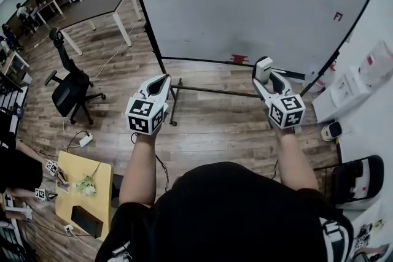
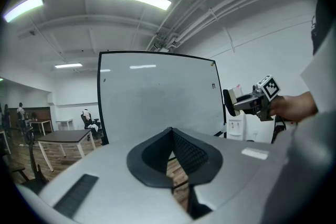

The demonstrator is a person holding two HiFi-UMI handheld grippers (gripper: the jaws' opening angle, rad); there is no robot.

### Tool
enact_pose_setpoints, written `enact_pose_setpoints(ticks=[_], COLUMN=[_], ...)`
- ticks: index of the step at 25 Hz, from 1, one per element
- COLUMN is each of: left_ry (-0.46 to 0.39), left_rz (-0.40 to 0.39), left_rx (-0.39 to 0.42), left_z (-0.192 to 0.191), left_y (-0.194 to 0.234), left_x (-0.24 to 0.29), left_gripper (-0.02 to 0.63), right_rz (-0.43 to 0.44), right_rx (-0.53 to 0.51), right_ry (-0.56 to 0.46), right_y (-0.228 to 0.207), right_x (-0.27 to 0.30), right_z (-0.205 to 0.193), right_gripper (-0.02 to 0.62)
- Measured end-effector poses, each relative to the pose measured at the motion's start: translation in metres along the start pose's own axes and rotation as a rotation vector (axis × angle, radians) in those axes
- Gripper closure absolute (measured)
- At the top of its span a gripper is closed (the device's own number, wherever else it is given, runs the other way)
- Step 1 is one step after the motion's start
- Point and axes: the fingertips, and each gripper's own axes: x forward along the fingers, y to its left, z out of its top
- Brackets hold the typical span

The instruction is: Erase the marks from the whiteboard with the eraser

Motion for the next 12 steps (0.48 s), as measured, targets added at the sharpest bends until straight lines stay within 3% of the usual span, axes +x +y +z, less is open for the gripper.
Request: enact_pose_setpoints(ticks=[12], left_ry=[0.004], left_rz=[0.006], left_rx=[-0.003], left_z=[-0.001], left_y=[-0.019], left_x=[0.003], left_gripper=[0.595], right_rz=[0.018], right_rx=[-0.002], right_ry=[-0.003], right_y=[-0.01], right_x=[-0.005], right_z=[-0.004], right_gripper=[0.35])
